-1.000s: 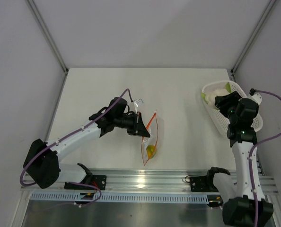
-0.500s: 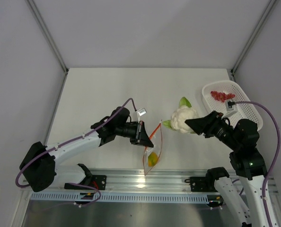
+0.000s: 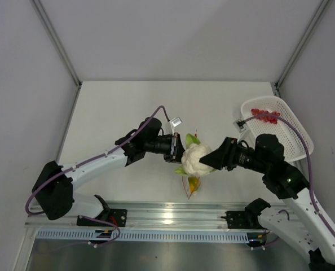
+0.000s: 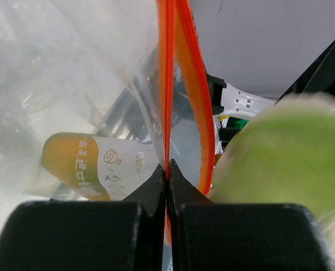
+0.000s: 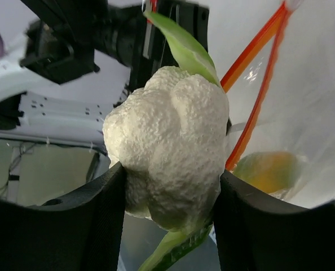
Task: Place the food in the zip-top bag and seal the zipper
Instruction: Place the fake vegetable in the zipper food storage bag.
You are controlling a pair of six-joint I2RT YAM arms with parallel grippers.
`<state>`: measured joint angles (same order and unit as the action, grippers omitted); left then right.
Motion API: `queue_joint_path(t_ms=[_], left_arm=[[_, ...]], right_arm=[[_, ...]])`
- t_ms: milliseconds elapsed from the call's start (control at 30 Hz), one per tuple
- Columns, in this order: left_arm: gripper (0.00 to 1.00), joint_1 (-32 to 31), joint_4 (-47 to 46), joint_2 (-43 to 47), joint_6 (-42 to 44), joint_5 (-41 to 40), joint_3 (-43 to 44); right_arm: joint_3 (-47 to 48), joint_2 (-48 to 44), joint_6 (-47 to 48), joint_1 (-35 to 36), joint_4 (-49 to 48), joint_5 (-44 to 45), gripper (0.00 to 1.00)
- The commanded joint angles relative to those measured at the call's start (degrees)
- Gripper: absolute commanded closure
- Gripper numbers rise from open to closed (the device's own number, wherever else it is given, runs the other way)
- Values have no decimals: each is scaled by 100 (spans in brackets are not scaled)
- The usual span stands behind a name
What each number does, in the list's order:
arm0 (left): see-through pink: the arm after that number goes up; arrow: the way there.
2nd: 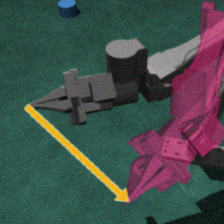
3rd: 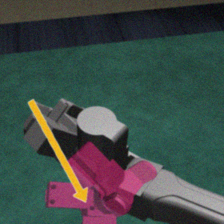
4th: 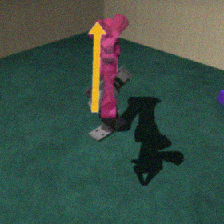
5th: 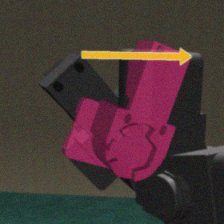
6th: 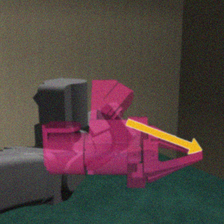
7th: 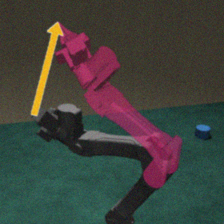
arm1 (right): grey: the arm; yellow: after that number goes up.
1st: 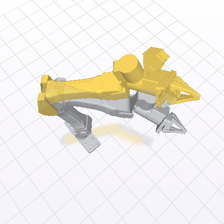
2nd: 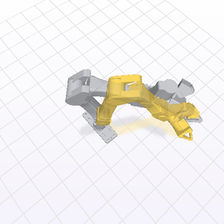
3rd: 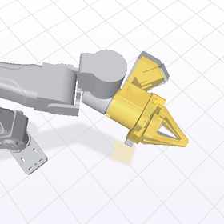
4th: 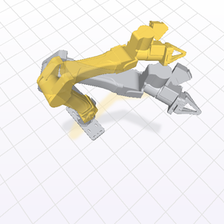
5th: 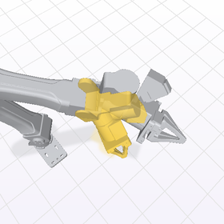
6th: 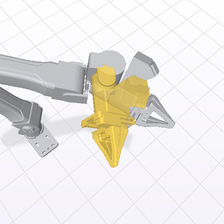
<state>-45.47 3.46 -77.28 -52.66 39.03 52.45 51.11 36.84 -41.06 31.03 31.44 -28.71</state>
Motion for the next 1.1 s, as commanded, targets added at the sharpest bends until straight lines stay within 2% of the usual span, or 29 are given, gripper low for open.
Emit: queue_joint_path(t_ms=[0, 133, 167, 400, 567, 1067], left_arm=[[99, -49, -110, -173, -60, -9, 432], [99, -49, -21, -367, 10, 17, 600], [99, -49, -13, -376, 11, 9, 626], [99, -58, 5, -122, 2, -79, 407], [99, -49, -39, 273, -104, -132, 293], [99, -49, 603, 1293, 72, -571, 152]], right_arm=[[268, 322, 238, 745, -261, 795, 100], [417, 754, 440, 1492, 168, 1647, 100], [452, 807, 467, 1564, 300, 2076, 100], [435, 930, 537, 1644, 1144, 3088, 100], [373, 1202, 406, 1705, 1329, 3380, 100], [75, 1941, 221, 1934, 1242, 4137, 100]])
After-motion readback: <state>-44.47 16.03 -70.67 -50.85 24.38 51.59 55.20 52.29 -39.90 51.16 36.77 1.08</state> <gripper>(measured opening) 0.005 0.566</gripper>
